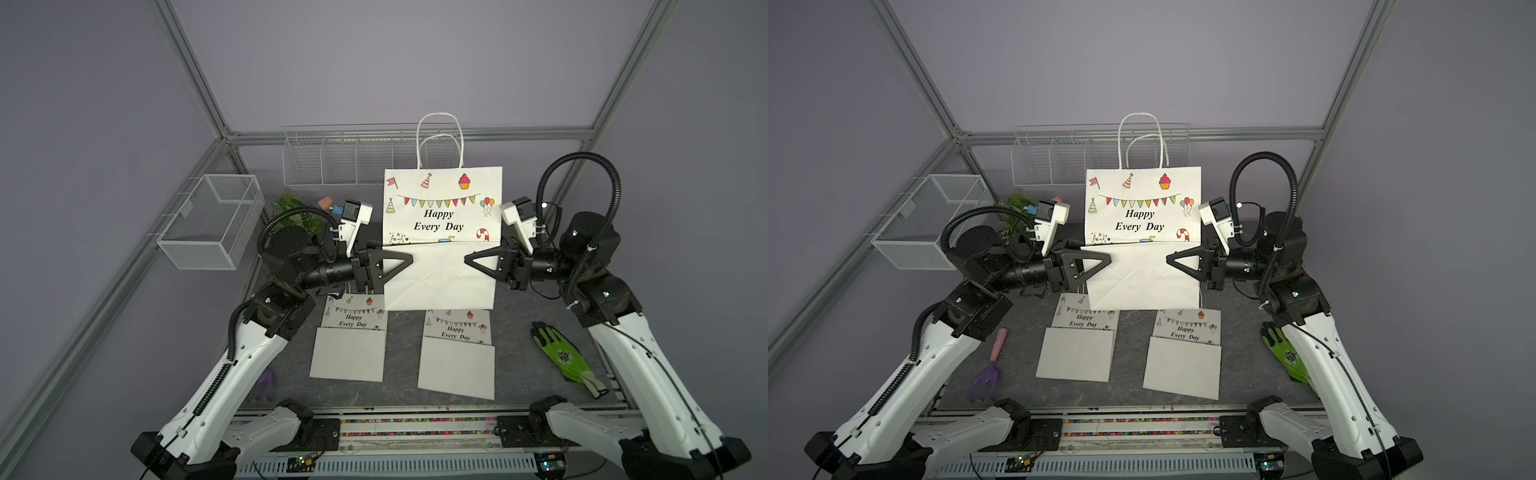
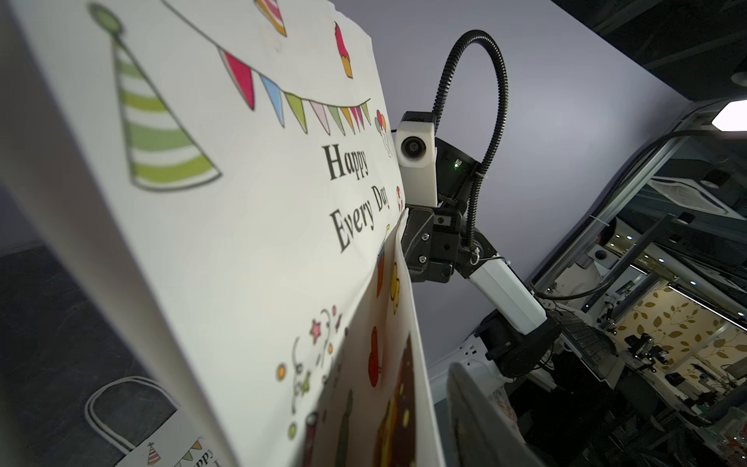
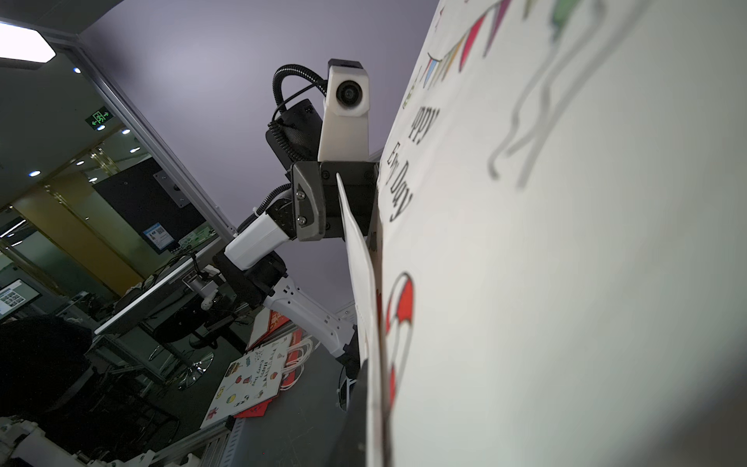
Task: Put away the paper bag
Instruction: Press the paper bag.
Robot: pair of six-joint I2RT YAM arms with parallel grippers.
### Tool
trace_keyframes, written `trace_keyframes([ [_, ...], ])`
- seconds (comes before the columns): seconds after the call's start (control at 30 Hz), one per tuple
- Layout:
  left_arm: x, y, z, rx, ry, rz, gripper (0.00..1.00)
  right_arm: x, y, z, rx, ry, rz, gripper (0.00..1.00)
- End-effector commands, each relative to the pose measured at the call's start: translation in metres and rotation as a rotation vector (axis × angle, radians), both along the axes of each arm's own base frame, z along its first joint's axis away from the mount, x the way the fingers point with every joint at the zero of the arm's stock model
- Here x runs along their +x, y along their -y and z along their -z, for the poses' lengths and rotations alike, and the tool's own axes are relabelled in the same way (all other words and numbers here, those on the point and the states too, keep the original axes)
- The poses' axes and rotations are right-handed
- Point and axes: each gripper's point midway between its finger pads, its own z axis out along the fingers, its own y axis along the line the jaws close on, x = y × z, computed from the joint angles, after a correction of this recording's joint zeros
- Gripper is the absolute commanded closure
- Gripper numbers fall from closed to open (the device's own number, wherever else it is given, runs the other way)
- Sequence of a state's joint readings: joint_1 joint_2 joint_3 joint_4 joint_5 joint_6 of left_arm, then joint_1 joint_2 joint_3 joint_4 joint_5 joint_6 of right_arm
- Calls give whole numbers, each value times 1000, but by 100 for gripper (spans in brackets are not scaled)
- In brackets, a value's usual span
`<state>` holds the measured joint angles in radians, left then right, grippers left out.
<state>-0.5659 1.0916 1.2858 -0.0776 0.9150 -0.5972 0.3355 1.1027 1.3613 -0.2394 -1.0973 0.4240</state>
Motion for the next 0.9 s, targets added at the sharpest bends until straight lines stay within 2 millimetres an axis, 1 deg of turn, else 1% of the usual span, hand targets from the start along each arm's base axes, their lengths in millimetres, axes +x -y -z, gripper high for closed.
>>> trace_keyframes([
  [0.0,-8,4,12,28,-10,45,66,-6,2,0,-10,29,-2,93],
  [0.13,-7,3,19,49,-5,28,86,-5,1,0,-12,20,-6,93],
  [0.2,-6,1,20,62,5,8,93,-6,2,2,-18,18,-4,93],
  [0.3,-7,0,22,69,7,3,95,-8,4,1,-23,30,8,93],
  [0.33,-7,0,24,71,5,2,99,-8,5,0,-21,31,9,93],
  [0.4,-8,0,25,73,3,5,100,-9,5,-1,-20,36,9,92],
  [0.43,-8,0,27,77,1,9,100,-8,5,-1,-20,38,8,83],
  [0.47,-9,0,27,80,-1,11,100,-7,5,-2,-19,41,6,72],
  [0.5,-9,0,28,84,0,12,100,-6,4,-3,-19,39,-1,57],
  [0.53,-8,0,29,87,-2,11,100,-6,3,-4,-18,35,-16,48],
  [0.57,-8,0,30,89,-4,8,100,-6,2,-6,-17,29,-38,45],
  [0.6,-7,0,31,90,-1,9,100,-6,0,-6,-17,18,-61,44],
  [0.67,-6,1,32,92,-6,8,100,-4,-2,-3,-23,3,-75,45],
  [0.77,-2,3,31,80,-11,4,100,-6,-7,7,-42,-10,-97,49],
  [0.87,1,7,32,69,-21,19,100,-6,-10,17,-54,-13,-93,61],
])
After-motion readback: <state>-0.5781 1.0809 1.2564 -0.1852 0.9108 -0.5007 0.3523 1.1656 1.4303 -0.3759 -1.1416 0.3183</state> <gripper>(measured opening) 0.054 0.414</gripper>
